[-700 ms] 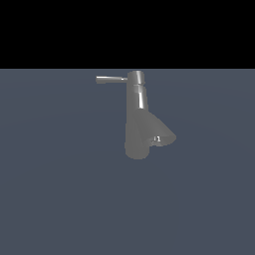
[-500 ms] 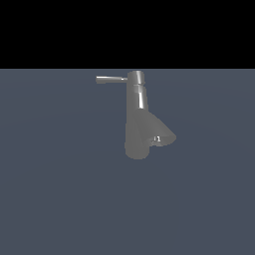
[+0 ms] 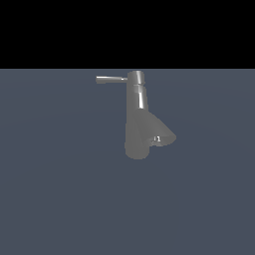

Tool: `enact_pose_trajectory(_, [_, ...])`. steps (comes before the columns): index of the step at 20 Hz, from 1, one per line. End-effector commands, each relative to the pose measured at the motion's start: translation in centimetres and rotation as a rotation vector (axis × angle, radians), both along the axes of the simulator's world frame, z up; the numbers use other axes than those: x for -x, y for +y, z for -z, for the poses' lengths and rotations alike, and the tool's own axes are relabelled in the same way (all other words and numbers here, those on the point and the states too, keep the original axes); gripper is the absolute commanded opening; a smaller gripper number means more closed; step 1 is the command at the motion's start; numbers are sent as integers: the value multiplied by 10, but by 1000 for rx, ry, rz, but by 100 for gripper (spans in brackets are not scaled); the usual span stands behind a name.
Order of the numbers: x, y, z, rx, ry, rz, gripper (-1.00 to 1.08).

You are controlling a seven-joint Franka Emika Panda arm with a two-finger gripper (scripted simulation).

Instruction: Turn on the faucet by rotating a designated handle.

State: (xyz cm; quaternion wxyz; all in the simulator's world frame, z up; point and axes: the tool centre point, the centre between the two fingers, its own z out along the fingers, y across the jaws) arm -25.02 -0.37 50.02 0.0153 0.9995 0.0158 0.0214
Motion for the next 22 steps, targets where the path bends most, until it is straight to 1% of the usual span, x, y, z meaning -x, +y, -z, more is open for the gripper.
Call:
enact_pose_trajectory(1, [-1,0,0,1,1,6,-100])
enact_pose_trajectory(6, [-10,1,1,9,2,43,-100])
enact_pose_trajectory(11, [-24,3,4,23,4,108,-100])
enact_pose_trajectory(16, [-46,5,9,40,5,199,-100])
enact_pose_trajectory(22, [-78,10,20,63,3,333,-100])
